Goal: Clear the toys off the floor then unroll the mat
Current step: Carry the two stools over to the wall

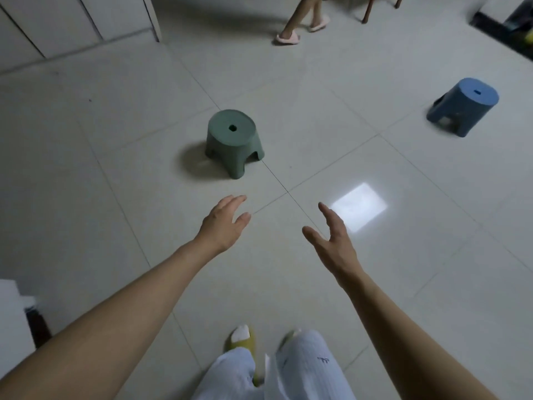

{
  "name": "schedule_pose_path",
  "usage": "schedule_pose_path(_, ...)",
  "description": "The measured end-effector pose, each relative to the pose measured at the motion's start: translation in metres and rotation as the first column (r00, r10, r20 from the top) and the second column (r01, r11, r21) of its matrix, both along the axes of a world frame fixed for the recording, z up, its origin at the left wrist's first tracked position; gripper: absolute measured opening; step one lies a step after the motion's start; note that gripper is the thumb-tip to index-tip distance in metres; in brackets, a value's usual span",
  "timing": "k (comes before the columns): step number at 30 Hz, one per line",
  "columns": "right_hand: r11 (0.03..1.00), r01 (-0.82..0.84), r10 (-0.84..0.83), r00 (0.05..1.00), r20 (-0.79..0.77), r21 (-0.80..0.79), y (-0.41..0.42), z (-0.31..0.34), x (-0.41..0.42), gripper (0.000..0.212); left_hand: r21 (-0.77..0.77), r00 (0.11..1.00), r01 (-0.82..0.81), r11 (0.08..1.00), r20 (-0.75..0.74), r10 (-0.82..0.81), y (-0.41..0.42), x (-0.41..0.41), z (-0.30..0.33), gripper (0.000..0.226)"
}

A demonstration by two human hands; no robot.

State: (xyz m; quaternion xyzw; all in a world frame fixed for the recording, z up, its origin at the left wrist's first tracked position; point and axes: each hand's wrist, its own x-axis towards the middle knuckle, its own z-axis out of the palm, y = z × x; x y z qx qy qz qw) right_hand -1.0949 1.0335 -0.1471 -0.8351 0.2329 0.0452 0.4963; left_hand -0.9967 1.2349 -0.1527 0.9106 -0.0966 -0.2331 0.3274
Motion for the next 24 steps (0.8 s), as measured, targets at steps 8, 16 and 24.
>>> schedule_pose_path(8,1.0,-0.02,0.02,1.0,-0.004,0.011,-0.033,-0.025,0.133,0.063,0.023,0.999,-0.044,0.999,-0.021,0.045,-0.026,0.116,-0.021,0.047)
schedule_pose_path(16,0.993,-0.105,0.107,0.993,-0.04,0.053,-0.082,-0.042,0.288,0.063,0.055,0.988,-0.144,0.988,-0.043,0.146,-0.068,0.246,-0.027,0.049)
schedule_pose_path(24,0.987,-0.138,0.146,0.985,-0.089,0.088,-0.099,-0.065,0.431,0.063,0.085,0.98,-0.183,0.979,-0.06,0.189,-0.084,0.388,-0.062,0.048)
